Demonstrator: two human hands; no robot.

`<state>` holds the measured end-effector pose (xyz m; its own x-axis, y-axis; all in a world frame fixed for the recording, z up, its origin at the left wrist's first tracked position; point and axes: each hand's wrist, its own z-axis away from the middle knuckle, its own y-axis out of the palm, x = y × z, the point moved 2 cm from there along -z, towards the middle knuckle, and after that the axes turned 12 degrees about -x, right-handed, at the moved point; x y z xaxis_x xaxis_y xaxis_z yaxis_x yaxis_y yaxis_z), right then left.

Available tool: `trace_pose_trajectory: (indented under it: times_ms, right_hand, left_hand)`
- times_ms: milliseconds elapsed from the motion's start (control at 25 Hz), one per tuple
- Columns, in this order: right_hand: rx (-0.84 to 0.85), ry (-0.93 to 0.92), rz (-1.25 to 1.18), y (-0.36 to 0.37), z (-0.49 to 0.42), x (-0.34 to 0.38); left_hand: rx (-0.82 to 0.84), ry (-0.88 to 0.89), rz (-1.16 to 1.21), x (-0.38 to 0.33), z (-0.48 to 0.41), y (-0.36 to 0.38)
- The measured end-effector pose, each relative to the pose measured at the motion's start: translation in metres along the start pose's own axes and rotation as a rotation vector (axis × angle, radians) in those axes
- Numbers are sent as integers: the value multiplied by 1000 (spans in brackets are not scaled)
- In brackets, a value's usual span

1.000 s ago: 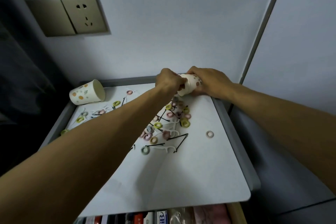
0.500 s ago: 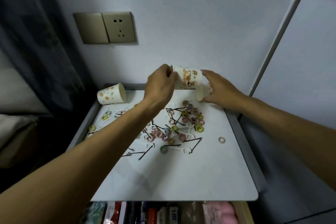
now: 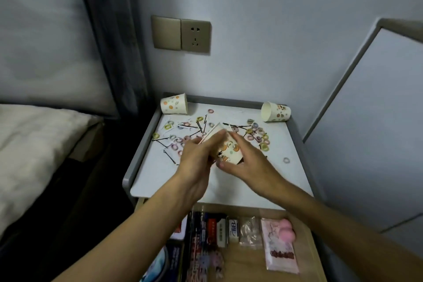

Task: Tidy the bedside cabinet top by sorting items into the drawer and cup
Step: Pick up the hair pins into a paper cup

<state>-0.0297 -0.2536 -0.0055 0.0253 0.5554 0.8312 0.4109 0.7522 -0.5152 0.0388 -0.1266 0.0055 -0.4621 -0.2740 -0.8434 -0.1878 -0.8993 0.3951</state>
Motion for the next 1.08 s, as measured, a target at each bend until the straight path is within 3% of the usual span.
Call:
trace_pose_trajectory:
  times_ms: [160, 280, 400, 800, 1080]
  right_hand:
    - [213, -45, 171, -12, 5, -17]
    - [41, 55, 427, -57, -19, -54]
    - [44, 106, 582, -68, -31, -85]
    - [50, 2, 580, -58, -44, -102]
    - [25, 96, 598, -53, -42, -104]
  left_hand:
    - [-97, 106, -193, -10, -4, -20]
    - [9, 112, -504, -19, -13, -29]
    - [72, 145, -655, -20, -12, -28]
    - [118, 126, -561, -26, -43, -39]
    - [116, 123, -538, -32, -53, -43]
